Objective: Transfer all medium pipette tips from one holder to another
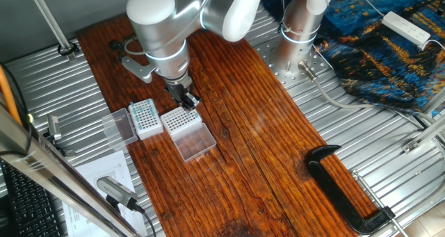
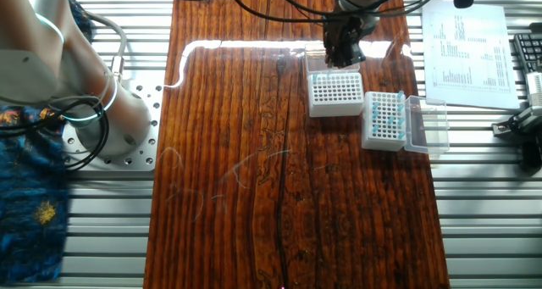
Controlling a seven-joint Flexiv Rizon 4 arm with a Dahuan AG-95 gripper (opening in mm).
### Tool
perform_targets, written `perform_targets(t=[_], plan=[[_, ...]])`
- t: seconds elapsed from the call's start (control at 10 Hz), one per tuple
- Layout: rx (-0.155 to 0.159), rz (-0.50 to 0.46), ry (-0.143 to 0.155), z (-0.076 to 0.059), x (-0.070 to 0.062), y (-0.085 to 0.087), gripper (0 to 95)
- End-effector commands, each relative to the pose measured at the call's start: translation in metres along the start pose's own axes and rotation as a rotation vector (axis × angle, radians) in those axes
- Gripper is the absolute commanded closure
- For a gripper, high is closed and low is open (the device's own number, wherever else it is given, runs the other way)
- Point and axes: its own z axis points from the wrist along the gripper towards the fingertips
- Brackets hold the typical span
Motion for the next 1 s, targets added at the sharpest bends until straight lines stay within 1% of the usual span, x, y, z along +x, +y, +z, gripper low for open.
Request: perform_targets(t=[0.1, 0.3, 0.5, 0.7, 0.8, 0.9, 1.0], plan=[[0.003, 0.0, 0.003, -0.0004, 0.0003, -0.0002, 95.0], [0.009, -0.002, 0.009, 0.0013, -0.0006, -0.0007, 95.0], [0.008, -0.002, 0.008, 0.0032, -0.0014, -0.0015, 95.0], [0.005, -0.005, 0.013, 0.0046, -0.0019, -0.0011, 95.0], [0.004, -0.017, 0.015, 0.0048, -0.0018, -0.0011, 76.0], [0.004, -0.022, 0.016, 0.0049, -0.0017, -0.0011, 76.0], [0.004, -0.023, 0.017, 0.0049, -0.0017, -0.0011, 57.0]])
